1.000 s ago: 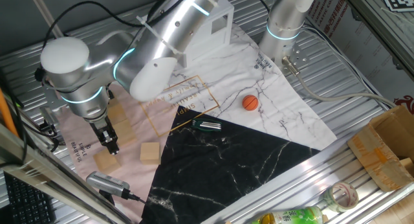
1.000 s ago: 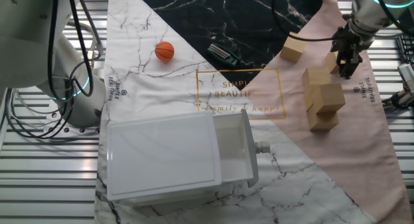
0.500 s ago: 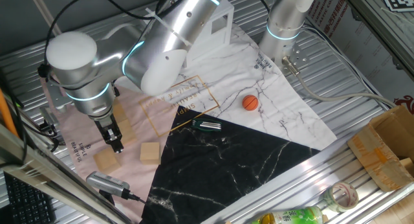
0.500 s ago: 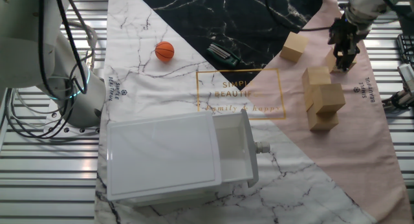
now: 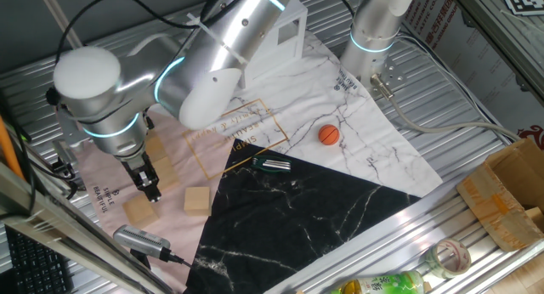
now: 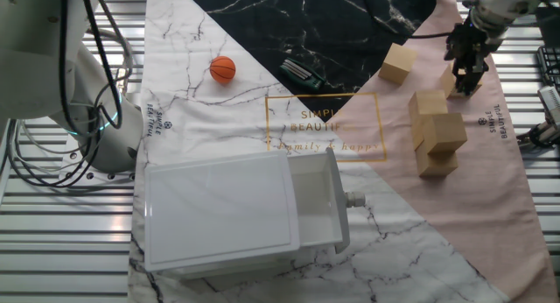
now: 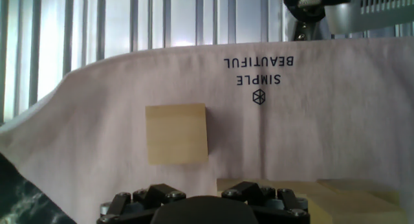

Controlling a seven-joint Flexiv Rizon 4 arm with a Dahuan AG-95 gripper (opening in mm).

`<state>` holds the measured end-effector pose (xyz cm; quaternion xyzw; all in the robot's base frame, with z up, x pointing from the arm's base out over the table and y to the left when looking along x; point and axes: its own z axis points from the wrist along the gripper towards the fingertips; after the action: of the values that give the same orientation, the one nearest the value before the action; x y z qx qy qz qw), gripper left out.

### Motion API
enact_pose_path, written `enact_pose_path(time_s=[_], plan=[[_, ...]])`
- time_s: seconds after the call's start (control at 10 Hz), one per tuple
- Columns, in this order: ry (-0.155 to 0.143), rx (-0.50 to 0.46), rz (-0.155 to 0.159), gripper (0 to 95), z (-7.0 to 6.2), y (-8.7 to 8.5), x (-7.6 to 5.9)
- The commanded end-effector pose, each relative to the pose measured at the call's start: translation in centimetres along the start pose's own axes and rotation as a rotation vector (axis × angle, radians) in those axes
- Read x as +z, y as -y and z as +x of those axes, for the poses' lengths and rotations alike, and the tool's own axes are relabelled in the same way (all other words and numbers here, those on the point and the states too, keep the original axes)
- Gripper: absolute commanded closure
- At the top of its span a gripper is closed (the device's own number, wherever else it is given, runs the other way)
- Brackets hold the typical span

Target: Stack the blocks into a pyramid shape

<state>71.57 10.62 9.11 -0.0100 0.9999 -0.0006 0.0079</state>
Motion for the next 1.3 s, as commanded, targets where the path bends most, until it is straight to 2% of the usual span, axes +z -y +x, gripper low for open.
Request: enact_pose_path(time_s=[0.1, 0.3, 0.5, 0.6, 0.8, 1.0, 1.2, 1.3], plan=[[-0.005, 0.034, -0.009, 95.0, -0.09, 0.03, 0.02], [0.012, 0.068, -0.005, 95.0, -0.09, 0.03, 0.02], [0.047, 0.058, -0.003, 95.0, -0.09, 0.03, 0.02], [0.046, 0.061, 0.002, 95.0, -0.09, 0.03, 0.02], [0.007, 0.061, 0.008, 95.0, -0.09, 0.03, 0.02], [0.012, 0.055, 0.004, 95.0, -0.09, 0.03, 0.02], [0.030, 0.054, 0.005, 95.0, -0.09, 0.03, 0.02], [0.031, 0.059, 0.002, 76.0, -0.09, 0.03, 0.02]])
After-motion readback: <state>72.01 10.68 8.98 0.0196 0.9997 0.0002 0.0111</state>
